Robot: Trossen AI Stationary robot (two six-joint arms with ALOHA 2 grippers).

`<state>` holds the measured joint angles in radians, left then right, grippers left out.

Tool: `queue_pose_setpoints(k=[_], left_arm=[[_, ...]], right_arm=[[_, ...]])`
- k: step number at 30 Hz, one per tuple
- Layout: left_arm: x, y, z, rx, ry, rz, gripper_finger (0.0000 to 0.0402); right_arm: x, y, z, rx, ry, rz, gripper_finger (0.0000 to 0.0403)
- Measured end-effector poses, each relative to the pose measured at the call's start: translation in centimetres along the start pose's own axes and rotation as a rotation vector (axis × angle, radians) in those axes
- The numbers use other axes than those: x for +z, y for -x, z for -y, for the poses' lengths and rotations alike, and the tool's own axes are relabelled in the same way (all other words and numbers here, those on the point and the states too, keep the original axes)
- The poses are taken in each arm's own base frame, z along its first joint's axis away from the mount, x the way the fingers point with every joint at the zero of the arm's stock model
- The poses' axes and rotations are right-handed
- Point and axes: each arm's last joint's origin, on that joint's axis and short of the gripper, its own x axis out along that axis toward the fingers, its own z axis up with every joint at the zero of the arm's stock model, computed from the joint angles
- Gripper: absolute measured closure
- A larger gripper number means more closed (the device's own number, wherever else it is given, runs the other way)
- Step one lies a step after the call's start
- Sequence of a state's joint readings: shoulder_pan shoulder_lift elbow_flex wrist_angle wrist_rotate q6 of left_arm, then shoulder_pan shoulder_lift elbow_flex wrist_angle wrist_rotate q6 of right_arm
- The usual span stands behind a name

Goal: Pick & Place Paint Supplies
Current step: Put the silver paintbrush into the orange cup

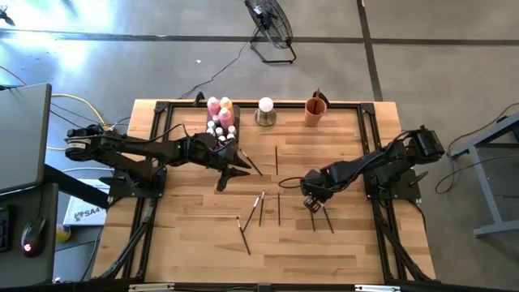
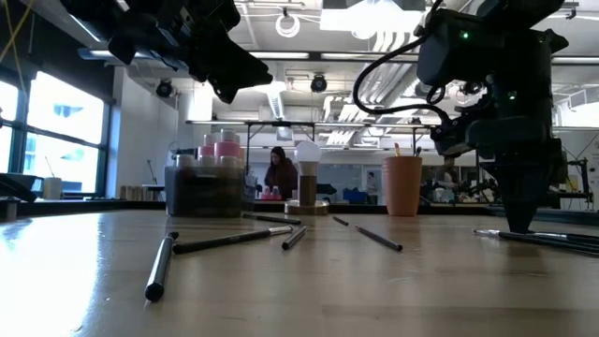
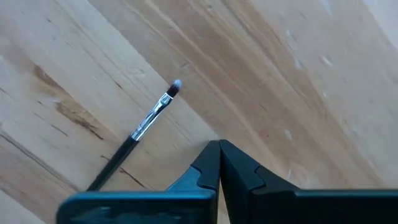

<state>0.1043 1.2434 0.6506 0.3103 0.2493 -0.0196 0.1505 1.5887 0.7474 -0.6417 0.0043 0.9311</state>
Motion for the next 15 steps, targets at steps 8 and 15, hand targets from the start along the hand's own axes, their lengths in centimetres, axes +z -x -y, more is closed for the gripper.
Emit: queue_pose_setpoints(k=[8, 15], left_arm=[[0.0, 0.0, 0.0, 0.0, 0.0, 0.0, 0.0298], [0.0, 0.0, 0.0, 0.0, 0.0, 0.0, 0.0298]], right_arm=[[0.08, 0.0, -0.23, 0.041, 0.023, -0.013, 0.0397], [0.12, 0.0, -0.29, 0.047, 0.035, -0.01, 0.0348]])
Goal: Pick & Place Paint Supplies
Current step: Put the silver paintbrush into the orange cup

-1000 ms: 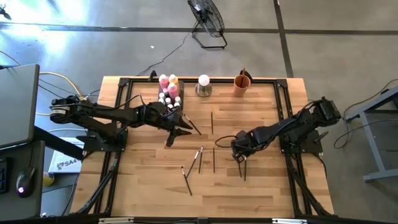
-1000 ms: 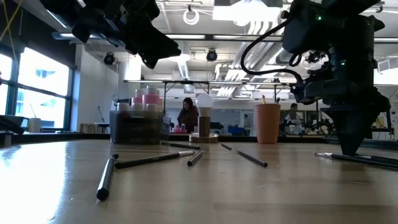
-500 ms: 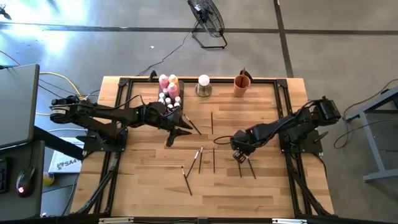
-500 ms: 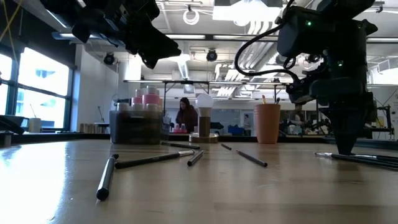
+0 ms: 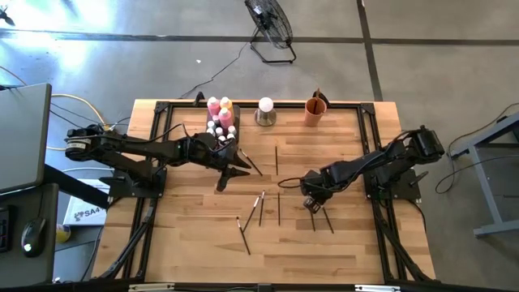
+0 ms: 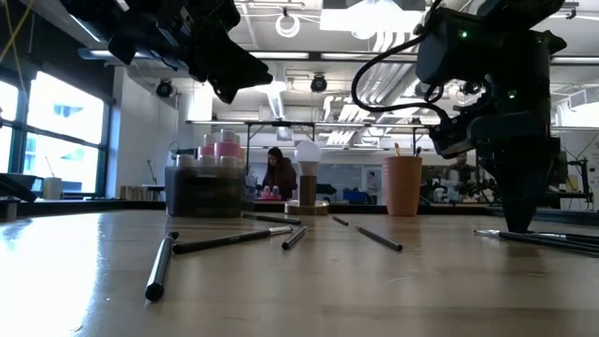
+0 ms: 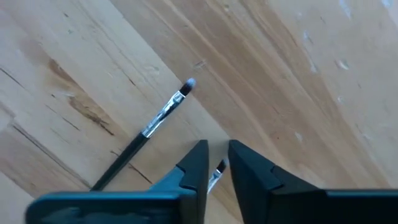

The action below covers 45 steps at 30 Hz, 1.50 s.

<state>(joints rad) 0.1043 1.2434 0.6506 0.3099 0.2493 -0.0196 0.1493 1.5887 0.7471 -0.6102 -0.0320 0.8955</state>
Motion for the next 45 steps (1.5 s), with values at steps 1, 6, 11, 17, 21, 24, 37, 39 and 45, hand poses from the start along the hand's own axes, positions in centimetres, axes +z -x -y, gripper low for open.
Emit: queue_pose_setpoints(k=[1, 6, 11, 17, 21, 24, 37, 39, 45], left_arm=[[0.0, 0.0, 0.0, 0.0, 0.0, 0.0, 0.0298], [0.0, 0.0, 0.0, 0.0, 0.0, 0.0, 0.0298], [0.0, 0.0, 0.0, 0.0, 0.0, 0.0, 0.0298], [0.0, 0.0, 0.0, 0.0, 0.0, 0.0, 0.0298], [0.0, 0.0, 0.0, 0.0, 0.0, 0.0, 0.0298], [0.0, 0.0, 0.0, 0.0, 0.0, 0.0, 0.0298], [-0.2, 0.0, -0.1, 0.035, -0.01, -0.023, 0.0298], [-0.2, 0.0, -0.1, 0.035, -0.01, -0.022, 0.0298], [-0.2, 0.0, -0.1, 0.035, -0.01, -0.022, 0.0298]], right_arm=[[0.0, 0.0, 0.0, -0.008, -0.001, 0.006, 0.034], [0.3, 0.1, 0.2, -0.023, -0.015, 0.044, 0.0315], [0.6, 0.1, 0.4, -0.034, -0.044, 0.06, 0.0317], [0.9, 0.1, 0.9, -0.058, -0.117, 0.062, 0.0322], [0.8, 0.3, 1.2, -0.084, -0.167, 0.053, 0.0323], [0.5, 0.9, 1.6, -0.097, -0.173, 0.057, 0.0323], [-1.8, 4.9, 1.7, 0.003, -0.298, 0.083, 0.0323], [-2.3, 4.7, 1.3, -0.002, -0.305, 0.071, 0.0323], [-3.2, 4.7, 0.7, -0.018, -0.333, 0.106, 0.0323]])
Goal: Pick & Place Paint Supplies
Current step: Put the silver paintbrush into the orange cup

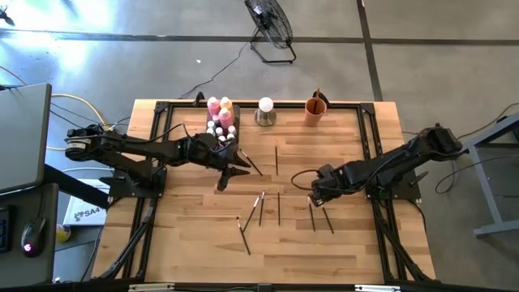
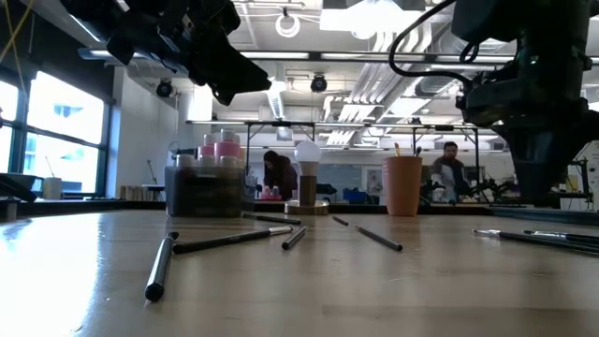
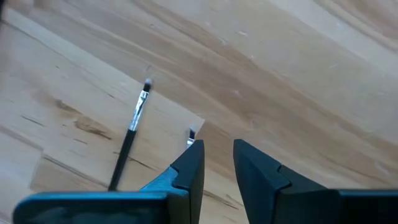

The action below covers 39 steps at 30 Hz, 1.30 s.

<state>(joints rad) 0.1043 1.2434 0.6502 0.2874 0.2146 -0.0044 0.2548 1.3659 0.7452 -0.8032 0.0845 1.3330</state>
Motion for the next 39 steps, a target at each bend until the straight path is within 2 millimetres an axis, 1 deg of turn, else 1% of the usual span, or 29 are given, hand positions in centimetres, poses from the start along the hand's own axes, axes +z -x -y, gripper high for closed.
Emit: queue_pose_setpoints(k=[7, 16, 21, 39], left_arm=[[0.0, 0.0, 0.0, 0.0, 0.0, 0.0, 0.0298], [-0.1, 0.0, 0.0, 0.0, 0.001, -0.005, 0.0298], [-0.1, 0.0, 0.0, 0.0, 0.002, -0.007, 0.0298], [-0.1, 0.0, 0.0, 0.0, 0.002, -0.006, 0.0298]], right_arm=[[-0.1, -0.4, -0.3, -0.002, -0.028, 0.002, 0.0323], [-0.2, -2.0, -0.9, -0.047, -0.023, -0.025, 0.0323], [-0.3, -2.2, -1.1, -0.035, -0.024, -0.045, 0.0323], [-0.2, -2.3, -1.6, 0.008, -0.021, -0.028, 0.0323]])
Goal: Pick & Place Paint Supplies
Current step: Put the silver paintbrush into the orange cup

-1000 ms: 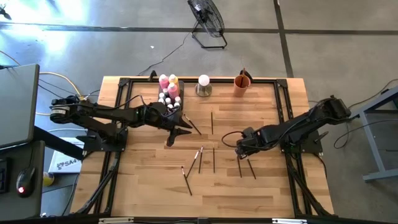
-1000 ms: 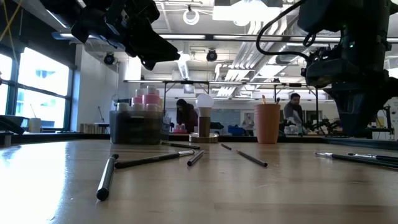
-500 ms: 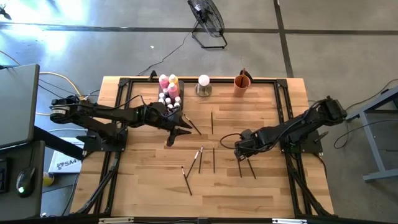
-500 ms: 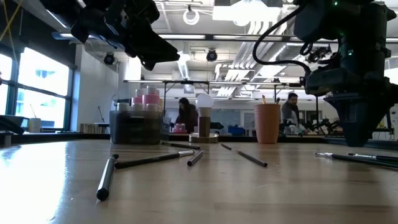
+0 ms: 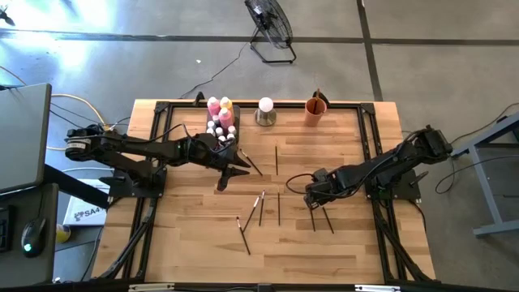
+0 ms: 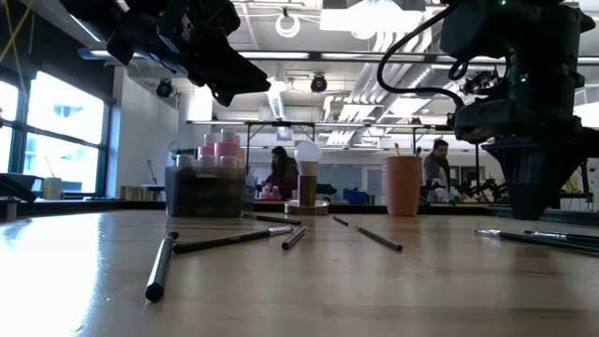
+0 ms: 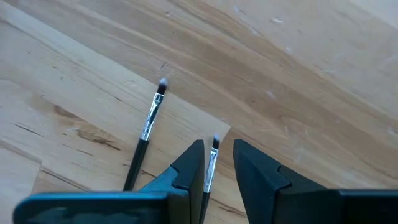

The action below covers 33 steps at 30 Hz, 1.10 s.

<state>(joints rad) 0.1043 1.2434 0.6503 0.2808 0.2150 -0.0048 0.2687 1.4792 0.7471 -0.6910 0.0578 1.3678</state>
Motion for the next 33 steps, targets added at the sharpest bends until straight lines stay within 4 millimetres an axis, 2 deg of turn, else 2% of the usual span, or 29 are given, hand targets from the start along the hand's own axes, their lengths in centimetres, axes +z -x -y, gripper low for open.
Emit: queue_pose_setpoints(k=[6, 13, 20, 23, 29, 33], left_arm=[[0.0, 0.0, 0.0, 0.0, 0.0, 0.0, 0.0298], [0.0, 0.0, 0.0, -0.001, 0.0, -0.001, 0.0298], [0.0, 0.0, 0.0, 0.0, 0.0, -0.001, 0.0298], [0.0, 0.0, 0.0, 0.0, 0.0, 0.0, 0.0298], [0.0, 0.0, 0.0, 0.0, 0.0, 0.0, 0.0298], [0.0, 0.0, 0.0, 0.0, 0.0, 0.0, 0.0298]], right_arm=[[0.0, -0.1, 0.0, -0.004, 0.002, 0.013, 0.0323], [-0.4, -1.4, -0.4, -0.044, 0.031, 0.004, 0.0323], [-0.8, -1.9, -0.6, -0.055, 0.05, 0.007, 0.0325], [-0.8, -1.9, -0.6, -0.057, 0.049, 0.007, 0.0339], [-0.8, -1.9, -0.6, -0.057, 0.079, 0.006, 0.0393], [-0.8, -1.9, -0.5, -0.064, 0.123, 0.004, 0.04]])
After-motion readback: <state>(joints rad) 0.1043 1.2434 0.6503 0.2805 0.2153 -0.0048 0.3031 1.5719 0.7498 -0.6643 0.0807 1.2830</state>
